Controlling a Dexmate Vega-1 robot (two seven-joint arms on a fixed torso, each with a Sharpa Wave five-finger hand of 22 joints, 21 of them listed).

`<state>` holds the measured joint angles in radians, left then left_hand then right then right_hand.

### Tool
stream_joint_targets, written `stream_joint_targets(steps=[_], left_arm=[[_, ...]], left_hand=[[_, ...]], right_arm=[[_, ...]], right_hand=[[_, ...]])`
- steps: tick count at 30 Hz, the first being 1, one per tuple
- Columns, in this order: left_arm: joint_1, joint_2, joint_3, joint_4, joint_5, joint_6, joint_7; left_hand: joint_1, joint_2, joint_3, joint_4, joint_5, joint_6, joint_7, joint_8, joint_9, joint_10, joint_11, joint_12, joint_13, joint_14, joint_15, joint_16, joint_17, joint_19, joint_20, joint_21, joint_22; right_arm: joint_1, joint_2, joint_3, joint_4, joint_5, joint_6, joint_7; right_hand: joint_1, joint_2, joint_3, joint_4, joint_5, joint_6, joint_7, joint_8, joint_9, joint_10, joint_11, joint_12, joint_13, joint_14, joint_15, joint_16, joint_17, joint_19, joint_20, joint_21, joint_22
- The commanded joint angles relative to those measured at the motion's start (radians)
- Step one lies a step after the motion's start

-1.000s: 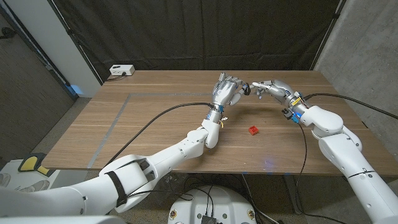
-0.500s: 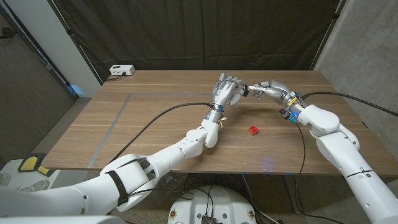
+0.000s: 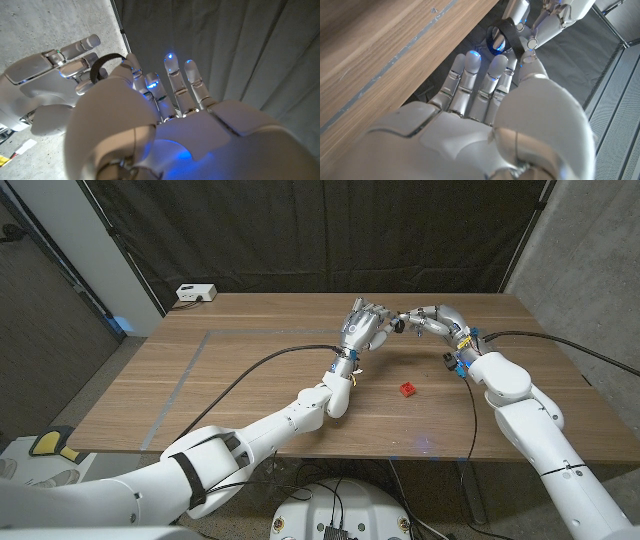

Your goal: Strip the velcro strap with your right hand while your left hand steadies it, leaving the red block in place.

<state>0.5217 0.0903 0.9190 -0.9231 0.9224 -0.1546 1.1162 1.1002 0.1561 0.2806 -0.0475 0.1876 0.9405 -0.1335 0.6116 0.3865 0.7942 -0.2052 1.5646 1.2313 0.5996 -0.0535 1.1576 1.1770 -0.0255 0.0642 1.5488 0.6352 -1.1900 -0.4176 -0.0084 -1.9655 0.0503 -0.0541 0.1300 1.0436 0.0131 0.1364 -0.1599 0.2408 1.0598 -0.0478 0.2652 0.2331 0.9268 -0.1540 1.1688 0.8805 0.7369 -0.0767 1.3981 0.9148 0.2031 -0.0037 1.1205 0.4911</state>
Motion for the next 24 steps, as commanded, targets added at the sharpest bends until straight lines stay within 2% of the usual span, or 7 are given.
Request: stream_joint_targets(steps=[1,5,7,10,17,22,24], left_arm=[[-0.002,-0.012,-0.023,0.017,0.02,-0.024,0.001],[-0.005,-0.02,-0.028,0.028,0.025,-0.029,0.001],[-0.004,-0.025,-0.036,0.033,0.032,-0.03,0.001],[-0.005,-0.035,-0.048,0.046,0.04,-0.038,0.001],[-0.011,-0.048,-0.063,0.073,0.051,-0.047,0.001],[-0.019,-0.05,-0.056,0.088,0.037,-0.049,0.001],[-0.025,-0.047,-0.045,0.091,0.019,-0.049,0.0]], left_hand=[[0.013,0.009,0.006,-0.012,0.003,0.031,0.002,0.009,0.014,0.0,-0.007,-0.001,0.004,-0.001,-0.16,0.002,0.005,0.009,0.001,-0.001,0.002],[0.014,0.01,0.007,-0.013,0.003,0.03,0.004,0.009,0.016,0.0,-0.007,-0.001,0.004,-0.001,-0.16,0.001,0.006,0.008,0.003,-0.001,0.001],[0.014,0.01,0.008,-0.013,0.004,0.031,0.005,0.009,0.015,0.0,-0.007,-0.001,0.004,-0.001,-0.16,0.001,0.007,0.008,0.002,0.0,0.003],[0.014,0.01,0.008,-0.013,0.003,0.032,0.004,0.009,0.015,0.0,-0.007,-0.001,0.004,-0.003,-0.16,-0.001,0.005,0.009,0.001,0.0,0.002],[0.013,0.01,0.008,-0.013,0.003,0.032,0.006,0.008,0.016,0.001,-0.007,-0.001,0.004,-0.004,-0.16,-0.003,0.004,0.008,0.003,0.0,0.002],[0.014,0.009,0.007,-0.014,0.002,0.033,0.007,0.01,0.019,0.001,-0.007,-0.001,0.004,-0.002,-0.16,-0.002,0.005,0.008,0.002,0.0,0.002],[0.015,0.009,0.007,-0.016,0.002,0.036,0.01,0.01,0.017,0.003,-0.007,-0.001,0.004,-0.001,-0.16,-0.001,0.003,0.009,0.001,0.0,0.0]], right_arm=[[0.004,0.01,-0.022,-0.013,-0.044,-0.02,-0.047],[0.005,0.009,-0.028,-0.015,-0.062,-0.022,-0.061],[0.008,0.009,-0.028,-0.008,-0.058,-0.009,-0.057],[0.013,0.019,-0.027,0.008,-0.043,0.018,-0.06],[0.029,0.039,-0.027,0.078,0.0,0.128,-0.059],[0.049,0.023,-0.039,0.121,0.011,0.186,-0.041],[0.058,0.016,-0.046,0.14,0.008,0.217,-0.041]], right_hand=[[0.031,-0.004,-0.007,0.0,0.013,0.024,-0.003,0.01,0.008,0.019,-0.011,0.024,0.023,0.008,-0.14,0.007,0.005,-0.005,-0.003,0.018,0.0],[0.055,-0.006,-0.01,0.002,0.02,0.043,-0.006,0.017,0.016,0.038,-0.016,0.05,0.05,0.015,-0.14,0.019,0.019,-0.001,-0.007,0.037,-0.002],[0.069,-0.005,-0.012,0.005,0.024,0.078,-0.008,0.032,0.02,0.056,-0.019,0.081,0.086,0.023,-0.14,0.027,0.03,0.001,-0.01,0.05,-0.005],[0.124,0.02,0.005,-0.001,0.03,0.128,-0.01,0.053,0.028,0.09,-0.017,0.123,0.136,0.035,-0.141,0.033,0.054,0.0,-0.021,0.075,-0.008],[0.152,0.04,0.014,0.011,0.022,0.163,0.005,0.052,0.008,0.115,-0.011,0.135,0.152,0.067,-0.139,0.033,0.13,0.005,-0.04,0.128,-0.008],[0.18,0.063,0.034,0.007,0.012,0.164,0.024,0.05,0.007,0.116,0.0,0.139,0.165,0.077,-0.139,0.029,0.174,0.002,-0.035,0.164,-0.005],[0.189,0.069,0.045,0.006,-0.01,0.161,0.034,0.049,0.01,0.119,0.002,0.125,0.147,0.08,-0.139,0.014,0.194,-0.005,-0.031,0.189,-0.003]])
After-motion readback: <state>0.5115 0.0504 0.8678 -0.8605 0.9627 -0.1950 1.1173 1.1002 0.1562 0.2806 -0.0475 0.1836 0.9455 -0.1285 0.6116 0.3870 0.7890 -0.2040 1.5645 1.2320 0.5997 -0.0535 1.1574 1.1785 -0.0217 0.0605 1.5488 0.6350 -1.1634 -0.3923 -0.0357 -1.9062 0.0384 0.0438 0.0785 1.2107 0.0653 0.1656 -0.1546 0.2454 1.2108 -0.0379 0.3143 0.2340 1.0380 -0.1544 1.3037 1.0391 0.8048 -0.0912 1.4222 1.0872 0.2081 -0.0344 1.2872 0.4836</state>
